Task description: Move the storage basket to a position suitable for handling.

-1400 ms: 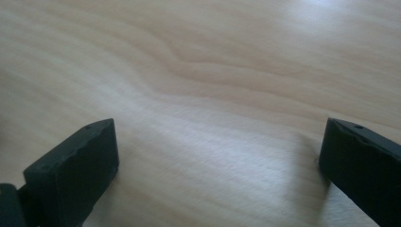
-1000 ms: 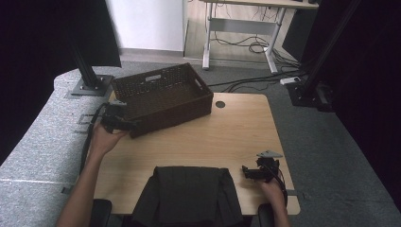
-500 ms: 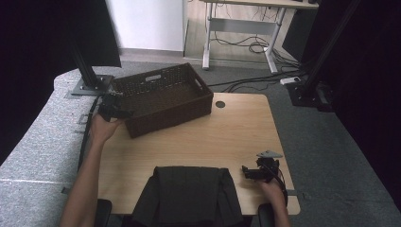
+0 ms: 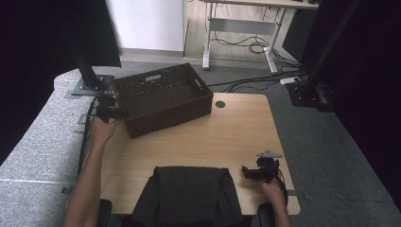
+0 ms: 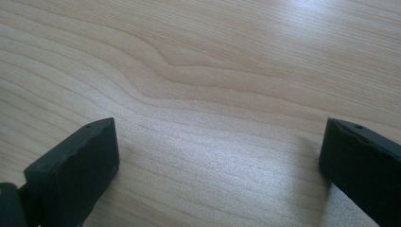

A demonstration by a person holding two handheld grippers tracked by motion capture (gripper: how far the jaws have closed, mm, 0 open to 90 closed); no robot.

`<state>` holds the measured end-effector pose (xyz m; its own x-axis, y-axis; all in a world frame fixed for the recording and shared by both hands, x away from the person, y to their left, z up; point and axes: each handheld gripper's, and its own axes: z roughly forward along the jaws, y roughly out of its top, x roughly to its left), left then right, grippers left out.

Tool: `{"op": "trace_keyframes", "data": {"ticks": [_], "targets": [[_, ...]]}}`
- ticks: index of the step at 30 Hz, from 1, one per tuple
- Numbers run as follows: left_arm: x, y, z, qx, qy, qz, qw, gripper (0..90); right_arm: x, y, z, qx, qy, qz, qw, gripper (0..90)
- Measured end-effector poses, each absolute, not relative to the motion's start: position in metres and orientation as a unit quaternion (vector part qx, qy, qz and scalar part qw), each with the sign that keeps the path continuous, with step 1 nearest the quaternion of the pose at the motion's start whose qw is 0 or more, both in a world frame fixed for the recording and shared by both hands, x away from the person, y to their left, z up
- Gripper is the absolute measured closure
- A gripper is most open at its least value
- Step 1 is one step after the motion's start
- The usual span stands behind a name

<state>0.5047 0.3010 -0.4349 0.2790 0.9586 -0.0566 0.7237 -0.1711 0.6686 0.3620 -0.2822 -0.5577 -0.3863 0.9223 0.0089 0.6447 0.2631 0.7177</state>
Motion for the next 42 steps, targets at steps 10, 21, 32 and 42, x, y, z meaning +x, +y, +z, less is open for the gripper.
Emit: {"op": "trace_keyframes", "data": {"ticks": [10, 21, 32, 42], "targets": [[0.504, 0.301, -0.434, 0.736, 0.578, 0.177, 0.303, 61.3, 0.362, -0.282, -0.558, 0.512, 0.766, 0.327, 0.213, 0.0], [0.504, 0.292, -0.435, 0.749, 0.559, 0.169, 0.312, 65.0, 0.362, -0.282, -0.558, 0.512, 0.766, 0.327, 0.212, 0.0], [0.501, 0.283, -0.436, 0.765, 0.538, 0.163, 0.314, 66.3, 0.362, -0.282, -0.558, 0.512, 0.766, 0.327, 0.213, 0.0], [0.494, 0.275, -0.436, 0.778, 0.518, 0.158, 0.319, 66.5, 0.362, -0.282, -0.558, 0.512, 0.766, 0.327, 0.213, 0.0]]}}
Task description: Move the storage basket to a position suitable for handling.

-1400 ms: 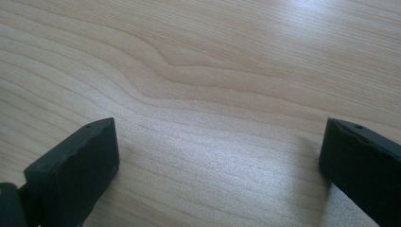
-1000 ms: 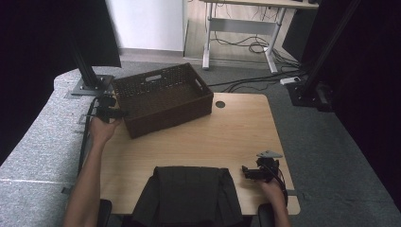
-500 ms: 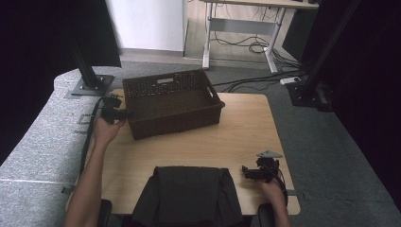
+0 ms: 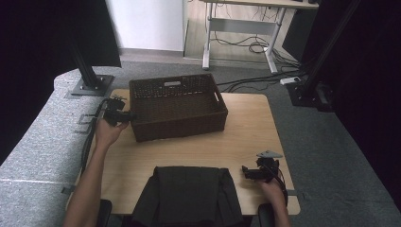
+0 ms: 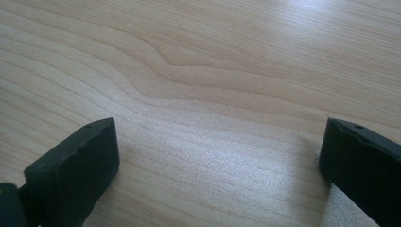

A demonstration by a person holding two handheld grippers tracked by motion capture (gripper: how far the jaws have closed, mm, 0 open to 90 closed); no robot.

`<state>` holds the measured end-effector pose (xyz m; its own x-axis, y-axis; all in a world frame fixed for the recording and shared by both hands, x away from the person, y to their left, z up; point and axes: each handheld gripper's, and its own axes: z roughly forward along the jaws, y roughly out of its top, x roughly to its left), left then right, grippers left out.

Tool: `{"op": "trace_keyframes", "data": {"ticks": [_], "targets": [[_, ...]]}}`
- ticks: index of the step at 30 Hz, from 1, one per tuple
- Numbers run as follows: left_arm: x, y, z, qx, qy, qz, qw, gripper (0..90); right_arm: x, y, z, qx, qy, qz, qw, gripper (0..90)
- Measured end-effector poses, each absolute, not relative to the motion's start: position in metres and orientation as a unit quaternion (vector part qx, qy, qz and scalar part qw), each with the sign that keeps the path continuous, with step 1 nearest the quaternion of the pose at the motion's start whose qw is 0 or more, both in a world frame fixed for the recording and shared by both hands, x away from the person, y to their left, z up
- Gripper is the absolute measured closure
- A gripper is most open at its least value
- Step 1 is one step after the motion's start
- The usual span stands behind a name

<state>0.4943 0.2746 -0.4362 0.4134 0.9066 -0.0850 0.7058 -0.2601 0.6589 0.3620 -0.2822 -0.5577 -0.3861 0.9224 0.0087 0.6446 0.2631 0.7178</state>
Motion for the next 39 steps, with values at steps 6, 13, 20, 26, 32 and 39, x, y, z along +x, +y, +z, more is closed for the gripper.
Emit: {"op": "trace_keyframes", "data": {"ticks": [6, 13, 20, 26, 32, 39], "targets": [[0.487, 0.27, -0.437, 0.784, 0.507, 0.152, 0.325, 66.5, 0.362, -0.282, -0.558, 0.512, 0.766, 0.327, 0.212, 0.0], [0.475, 0.263, -0.438, 0.792, 0.491, 0.145, 0.332, 66.5, 0.362, -0.282, -0.558, 0.512, 0.766, 0.327, 0.212, 0.0], [0.461, 0.254, -0.439, 0.8, 0.474, 0.14, 0.34, 66.7, 0.362, -0.282, -0.558, 0.512, 0.766, 0.326, 0.213, 0.0], [0.449, 0.249, -0.439, 0.806, 0.463, 0.14, 0.34, 66.8, 0.361, -0.282, -0.558, 0.512, 0.766, 0.326, 0.212, 0.0], [0.438, 0.248, -0.44, 0.808, 0.458, 0.139, 0.344, 66.6, 0.361, -0.282, -0.558, 0.511, 0.766, 0.326, 0.212, 0.0], [0.425, 0.249, -0.441, 0.812, 0.448, 0.134, 0.349, 66.7, 0.361, -0.282, -0.558, 0.512, 0.766, 0.326, 0.211, 0.0]]}}
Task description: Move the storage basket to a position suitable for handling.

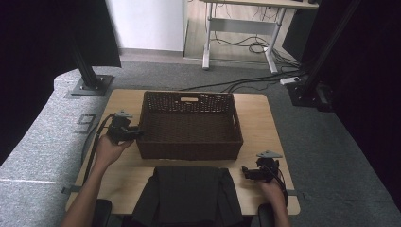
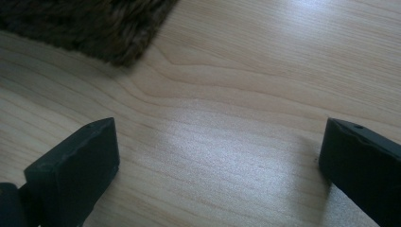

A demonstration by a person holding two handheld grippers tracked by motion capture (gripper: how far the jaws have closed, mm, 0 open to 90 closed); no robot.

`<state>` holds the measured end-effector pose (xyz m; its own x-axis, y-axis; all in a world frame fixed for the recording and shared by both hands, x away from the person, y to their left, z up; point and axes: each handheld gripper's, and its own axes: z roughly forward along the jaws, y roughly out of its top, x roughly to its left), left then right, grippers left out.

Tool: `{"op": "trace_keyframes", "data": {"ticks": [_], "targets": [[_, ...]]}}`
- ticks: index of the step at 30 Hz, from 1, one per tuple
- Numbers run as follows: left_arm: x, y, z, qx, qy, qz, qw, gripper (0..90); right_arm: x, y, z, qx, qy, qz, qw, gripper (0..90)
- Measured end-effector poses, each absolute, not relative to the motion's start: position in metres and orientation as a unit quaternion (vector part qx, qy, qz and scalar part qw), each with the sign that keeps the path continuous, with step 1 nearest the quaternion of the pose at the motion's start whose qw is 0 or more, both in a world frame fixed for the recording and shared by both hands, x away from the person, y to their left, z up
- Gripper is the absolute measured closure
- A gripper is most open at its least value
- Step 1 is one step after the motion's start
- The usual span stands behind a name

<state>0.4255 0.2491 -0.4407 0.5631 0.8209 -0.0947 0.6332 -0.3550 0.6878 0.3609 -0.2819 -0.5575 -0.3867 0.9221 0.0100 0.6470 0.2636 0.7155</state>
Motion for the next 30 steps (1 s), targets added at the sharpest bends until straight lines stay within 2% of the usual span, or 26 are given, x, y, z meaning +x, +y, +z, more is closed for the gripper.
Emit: {"op": "trace_keyframes", "data": {"ticks": [21, 23, 24, 25, 28, 30], "targets": [[0.403, 0.25, -0.443, 0.813, 0.433, 0.132, 0.366, 65.4, 0.36, -0.282, -0.558, 0.512, 0.766, 0.326, 0.211, 0.0], [0.401, 0.25, -0.444, 0.815, 0.425, 0.149, 0.366, 59.4, 0.36, -0.282, -0.558, 0.512, 0.766, 0.326, 0.211, 0.0], [0.4, 0.249, -0.443, 0.815, 0.423, 0.158, 0.362, 59.4, 0.36, -0.282, -0.558, 0.512, 0.766, 0.326, 0.211, 0.0], [0.399, 0.248, -0.443, 0.817, 0.422, 0.158, 0.36, 50.5, 0.36, -0.282, -0.558, 0.512, 0.766, 0.326, 0.211, 0.0], [0.392, 0.253, -0.439, 0.81, 0.428, 0.165, 0.366, 40.4, 0.36, -0.282, -0.558, 0.513, 0.766, 0.326, 0.211, 0.0], [0.39, 0.256, -0.439, 0.806, 0.43, 0.161, 0.374, 39.1, 0.36, -0.281, -0.558, 0.513, 0.766, 0.326, 0.211, 0.0]]}}
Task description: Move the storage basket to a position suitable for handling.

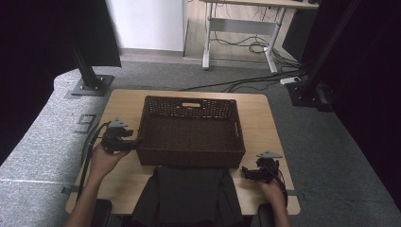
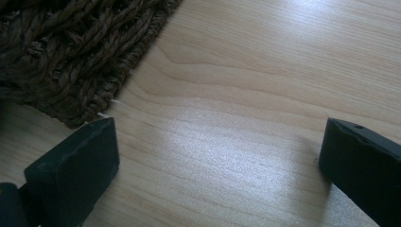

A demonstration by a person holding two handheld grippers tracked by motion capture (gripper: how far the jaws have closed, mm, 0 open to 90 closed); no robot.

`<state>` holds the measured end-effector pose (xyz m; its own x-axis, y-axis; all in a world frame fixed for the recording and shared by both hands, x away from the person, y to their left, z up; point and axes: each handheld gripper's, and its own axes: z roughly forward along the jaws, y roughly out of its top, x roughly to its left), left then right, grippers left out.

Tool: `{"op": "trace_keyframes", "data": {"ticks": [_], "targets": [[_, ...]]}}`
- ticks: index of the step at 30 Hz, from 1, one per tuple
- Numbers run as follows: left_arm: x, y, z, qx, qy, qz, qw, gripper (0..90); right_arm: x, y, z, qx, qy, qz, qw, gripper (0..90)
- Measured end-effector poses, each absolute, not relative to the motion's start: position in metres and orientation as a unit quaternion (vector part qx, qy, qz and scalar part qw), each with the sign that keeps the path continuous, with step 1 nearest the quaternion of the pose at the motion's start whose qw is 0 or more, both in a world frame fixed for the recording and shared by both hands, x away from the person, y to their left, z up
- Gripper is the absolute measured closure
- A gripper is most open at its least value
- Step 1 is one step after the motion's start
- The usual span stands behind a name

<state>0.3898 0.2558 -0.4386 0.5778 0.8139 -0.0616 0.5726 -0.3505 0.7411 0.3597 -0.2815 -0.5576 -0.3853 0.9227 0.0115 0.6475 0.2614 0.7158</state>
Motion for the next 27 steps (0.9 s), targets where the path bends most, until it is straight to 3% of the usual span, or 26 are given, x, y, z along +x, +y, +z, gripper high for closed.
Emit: {"op": "trace_keyframes", "data": {"ticks": [9, 15, 27], "targets": [[0.364, 0.281, -0.441, 0.783, 0.438, 0.139, 0.419, 27.8, 0.36, -0.281, -0.558, 0.513, 0.766, 0.326, 0.211, 0.0], [0.349, 0.286, -0.456, 0.792, 0.434, 0.145, 0.404, 15.2, 0.36, -0.281, -0.558, 0.513, 0.766, 0.326, 0.211, 0.0], [0.345, 0.278, -0.504, 0.817, 0.425, 0.167, 0.351, 8.0, 0.36, -0.281, -0.558, 0.513, 0.766, 0.326, 0.211, 0.0]]}}
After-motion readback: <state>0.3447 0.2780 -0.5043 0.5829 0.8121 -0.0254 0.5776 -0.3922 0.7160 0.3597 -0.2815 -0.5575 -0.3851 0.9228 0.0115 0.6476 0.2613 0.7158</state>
